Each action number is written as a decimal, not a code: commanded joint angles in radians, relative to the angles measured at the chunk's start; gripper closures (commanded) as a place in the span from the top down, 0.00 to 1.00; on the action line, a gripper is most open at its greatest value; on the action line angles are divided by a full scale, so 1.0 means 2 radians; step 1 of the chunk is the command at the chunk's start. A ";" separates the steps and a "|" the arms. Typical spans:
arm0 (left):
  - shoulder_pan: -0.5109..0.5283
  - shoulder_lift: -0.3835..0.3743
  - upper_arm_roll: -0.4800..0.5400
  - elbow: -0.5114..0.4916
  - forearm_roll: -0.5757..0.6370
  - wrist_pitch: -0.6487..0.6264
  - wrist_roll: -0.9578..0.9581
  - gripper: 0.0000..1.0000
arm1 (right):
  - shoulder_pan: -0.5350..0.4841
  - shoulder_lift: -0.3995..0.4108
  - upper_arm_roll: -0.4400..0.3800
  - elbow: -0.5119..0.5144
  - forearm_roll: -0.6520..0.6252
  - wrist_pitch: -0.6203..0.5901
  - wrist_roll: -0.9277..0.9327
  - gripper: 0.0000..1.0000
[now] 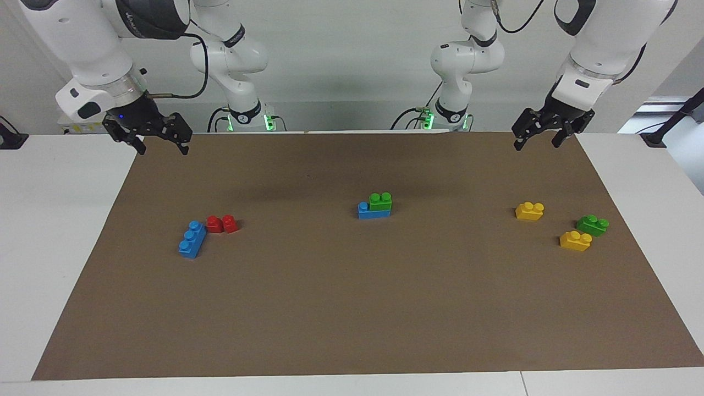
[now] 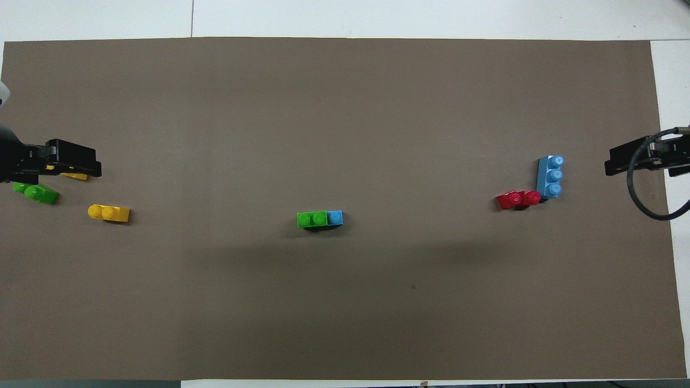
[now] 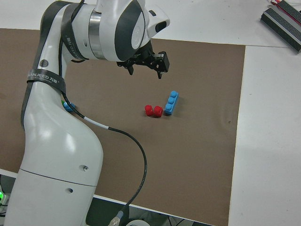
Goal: Remove green block with left arm and hold with right
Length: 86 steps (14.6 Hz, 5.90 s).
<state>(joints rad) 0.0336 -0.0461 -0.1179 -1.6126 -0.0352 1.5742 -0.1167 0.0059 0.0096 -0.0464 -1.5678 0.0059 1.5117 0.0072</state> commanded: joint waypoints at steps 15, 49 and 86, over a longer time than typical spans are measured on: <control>0.002 -0.013 0.001 -0.008 -0.005 -0.010 0.002 1.00 | -0.001 -0.007 0.006 -0.018 0.009 0.043 0.168 1.00; -0.189 -0.092 -0.002 -0.216 -0.040 0.169 -0.890 1.00 | 0.151 0.017 0.010 -0.195 0.314 0.217 0.775 0.95; -0.268 0.074 0.000 -0.261 -0.028 0.383 -1.099 1.00 | 0.307 0.132 0.012 -0.272 0.456 0.545 0.722 0.96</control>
<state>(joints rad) -0.4795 0.1013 -0.1348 -2.1105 -0.1004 2.3055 -2.2966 0.6152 0.2490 -0.0220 -2.1358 0.8843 2.5804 1.4992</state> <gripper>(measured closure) 0.000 0.000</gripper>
